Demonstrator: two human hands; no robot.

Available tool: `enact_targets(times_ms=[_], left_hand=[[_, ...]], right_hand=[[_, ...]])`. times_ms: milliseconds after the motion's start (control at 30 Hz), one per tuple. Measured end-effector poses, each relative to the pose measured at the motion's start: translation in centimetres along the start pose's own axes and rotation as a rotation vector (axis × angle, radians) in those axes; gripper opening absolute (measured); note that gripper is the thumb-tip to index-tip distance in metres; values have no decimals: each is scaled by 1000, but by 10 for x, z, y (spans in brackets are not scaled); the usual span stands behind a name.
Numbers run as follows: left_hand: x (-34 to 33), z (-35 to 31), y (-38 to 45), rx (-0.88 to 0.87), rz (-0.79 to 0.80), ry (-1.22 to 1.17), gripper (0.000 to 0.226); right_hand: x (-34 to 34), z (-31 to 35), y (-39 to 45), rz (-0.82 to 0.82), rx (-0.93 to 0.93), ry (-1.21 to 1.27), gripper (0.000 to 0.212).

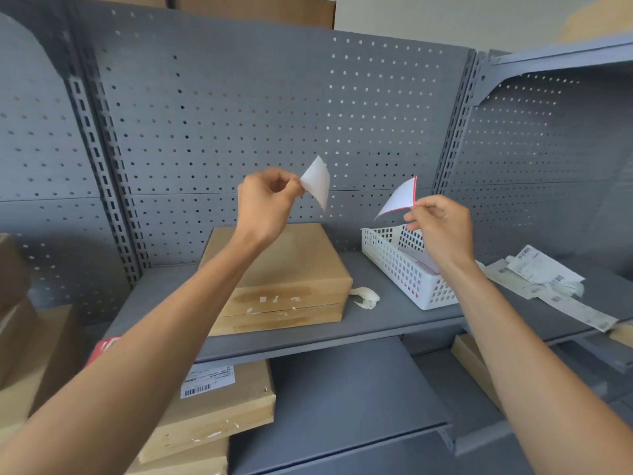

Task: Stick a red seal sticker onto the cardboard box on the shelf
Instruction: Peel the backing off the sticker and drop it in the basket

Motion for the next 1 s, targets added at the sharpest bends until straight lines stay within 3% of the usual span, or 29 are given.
enact_targets(times_ms=[400,767,1000], left_hand=[[-86,-8,-11,25,143,-97,20],[-99,-11,-15,29,171,-97,19],[-91,-9,-15,31,157,-81,20]], right_hand=[[67,-47,1,-22,-67,-421,16],[83,-65,2,-30,-143,-561,29],[71,-56,3,4,-128,-557,8]])
Point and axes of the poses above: each hand's wrist, its own y-axis towards the middle knuckle, its own x-axis out of the back of the hand, z = x × y, the point moved 10 cm from there along y, towards the middle knuckle, and after that the axes turned 2 degrees about y, right-handed, at the moved point
